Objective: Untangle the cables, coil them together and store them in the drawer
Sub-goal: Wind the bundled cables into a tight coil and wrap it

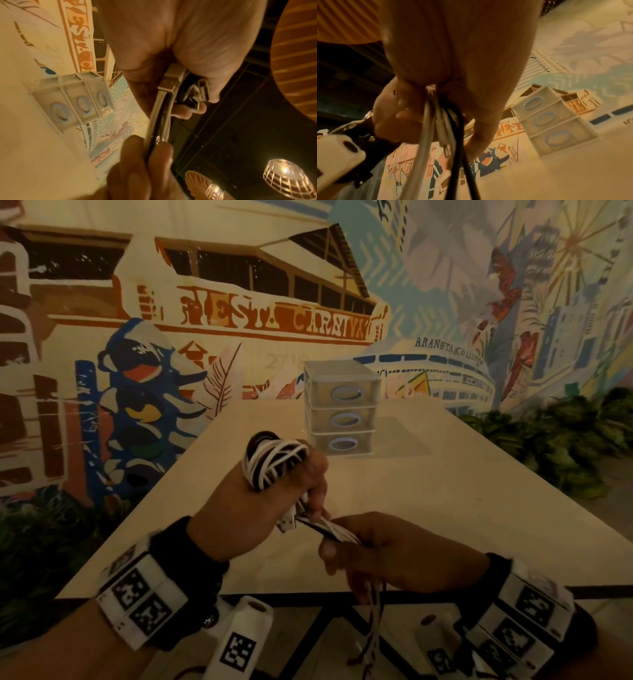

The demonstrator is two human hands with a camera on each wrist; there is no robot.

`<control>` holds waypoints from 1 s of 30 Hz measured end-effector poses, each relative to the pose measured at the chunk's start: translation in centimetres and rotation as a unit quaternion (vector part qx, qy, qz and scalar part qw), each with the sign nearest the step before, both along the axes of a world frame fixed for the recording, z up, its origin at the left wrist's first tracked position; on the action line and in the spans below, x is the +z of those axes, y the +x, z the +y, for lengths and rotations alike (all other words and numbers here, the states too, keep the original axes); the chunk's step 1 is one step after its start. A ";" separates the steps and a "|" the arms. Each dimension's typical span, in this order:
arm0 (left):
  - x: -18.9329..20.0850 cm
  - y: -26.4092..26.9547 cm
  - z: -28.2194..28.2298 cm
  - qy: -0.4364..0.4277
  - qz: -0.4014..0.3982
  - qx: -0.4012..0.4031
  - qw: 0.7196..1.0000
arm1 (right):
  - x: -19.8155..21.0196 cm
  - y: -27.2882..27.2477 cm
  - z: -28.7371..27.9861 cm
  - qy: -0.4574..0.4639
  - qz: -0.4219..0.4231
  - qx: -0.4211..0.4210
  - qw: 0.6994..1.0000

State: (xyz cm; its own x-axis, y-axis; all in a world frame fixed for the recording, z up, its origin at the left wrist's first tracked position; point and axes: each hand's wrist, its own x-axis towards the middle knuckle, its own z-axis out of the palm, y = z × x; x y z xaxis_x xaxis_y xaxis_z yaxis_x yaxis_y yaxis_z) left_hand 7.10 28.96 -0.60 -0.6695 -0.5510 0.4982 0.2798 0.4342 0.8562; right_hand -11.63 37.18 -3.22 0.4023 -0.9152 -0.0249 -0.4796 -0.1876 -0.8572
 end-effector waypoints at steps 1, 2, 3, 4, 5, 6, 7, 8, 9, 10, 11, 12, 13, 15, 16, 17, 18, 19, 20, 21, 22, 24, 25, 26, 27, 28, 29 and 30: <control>-0.1 0.2 -0.3 -0.005 -0.005 -0.008 1.000 | 0.0 -0.1 0.1 0.007 0.001 -0.006 1.000; -0.1 0.4 -0.5 -0.002 -0.016 -0.011 1.000 | -0.2 -0.4 0.1 0.009 0.003 -0.005 1.000; -0.1 0.6 -0.6 0.003 -0.021 -0.012 1.000 | -0.3 -0.6 0.3 0.010 0.008 -0.003 1.000; -0.2 0.9 -0.9 -0.011 -0.034 -0.004 0.999 | -0.5 -0.8 0.2 0.006 0.017 -0.004 1.000; -0.2 1.1 -1.1 -0.050 -0.053 0.015 0.997 | -0.5 -1.0 0.3 0.001 0.026 -0.012 1.000; -0.2 1.5 -1.2 -0.106 -0.085 0.042 0.990 | -0.6 -1.3 0.4 -0.002 0.027 -0.023 0.999; -0.2 1.7 -1.3 -0.154 -0.116 0.062 0.979 | -0.7 -1.6 0.4 0.000 0.026 -0.033 0.999; -0.3 2.0 -1.3 -0.193 -0.147 0.076 0.967 | -0.8 -1.8 0.4 0.002 0.024 -0.041 0.999; -0.4 2.1 -1.2 -0.225 -0.171 0.083 0.956 | -0.8 -1.9 0.4 0.006 0.025 -0.046 0.999; -0.5 2.1 -1.1 -0.251 -0.193 0.087 0.945 | -0.9 -2.0 0.4 0.008 0.029 -0.051 0.998; -0.6 2.0 -0.9 -0.272 -0.208 0.091 0.935 | -0.9 -2.1 0.4 0.009 0.035 -0.057 0.998; -0.8 1.9 -0.9 -0.292 -0.218 0.094 0.926 | -1.0 -2.1 0.4 0.012 0.035 -0.060 0.997; -0.8 1.8 -0.9 -0.310 -0.223 0.098 0.919 | -1.1 -2.0 0.3 0.017 0.025 -0.064 0.997; -1.1 1.7 -1.0 -0.337 -0.232 0.114 0.905 | -1.2 -1.9 0.2 0.032 -0.002 -0.072 0.997; -1.2 1.7 -1.2 -0.347 -0.236 0.123 0.899 | -1.2 -1.8 0.1 0.037 -0.017 -0.079 0.996; -1.4 1.7 -1.3 -0.352 -0.239 0.130 0.895 | -1.2 -1.8 0.1 0.042 -0.030 -0.087 0.995; -1.5 1.7 -1.5 -0.350 -0.244 0.133 0.895 | -1.2 -1.7 0.0 0.044 -0.038 -0.095 0.994; -1.6 1.7 -1.7 -0.343 -0.249 0.131 0.896 | -1.2 -1.6 0.0 0.045 -0.043 -0.102 0.993; -1.8 1.6 -1.9 -0.338 -0.256 0.129 0.896 | -1.2 -1.7 -0.1 0.046 -0.044 -0.107 0.992; -2.0 1.6 -2.0 -0.336 -0.261 0.126 0.896 | -1.1 -1.7 -0.1 0.049 -0.046 -0.110 0.992; -2.1 1.5 -2.0 -0.334 -0.262 0.123 0.897 | -1.0 -1.6 -0.1 0.053 -0.047 -0.113 0.991; -2.4 1.4 -2.2 -0.317 -0.259 0.112 0.905 | -0.9 -1.5 -0.1 0.062 -0.050 -0.117 0.990; -2.5 1.3 -2.3 -0.315 -0.266 0.106 0.905 | -0.8 -1.5 -0.1 0.064 -0.051 -0.118 0.990; -2.7 1.3 -2.3 -0.322 -0.277 0.101 0.900 | -0.8 -1.5 -0.2 0.066 -0.053 -0.119 0.989; -2.9 1.2 -2.4 -0.335 -0.289 0.097 0.891 | -0.9 -1.4 -0.1 0.067 -0.055 -0.119 0.989; -3.1 1.2 -2.4 -0.354 -0.296 0.095 0.882 | -0.9 -1.4 -0.1 0.067 -0.056 -0.118 0.989; -3.2 1.1 -2.3 -0.377 -0.298 0.094 0.872 | -1.0 -1.5 -0.1 0.067 -0.056 -0.115 0.990; -3.4 1.1 -2.2 -0.401 -0.296 0.097 0.861 | -1.0 -1.5 -0.1 0.067 -0.055 -0.112 0.990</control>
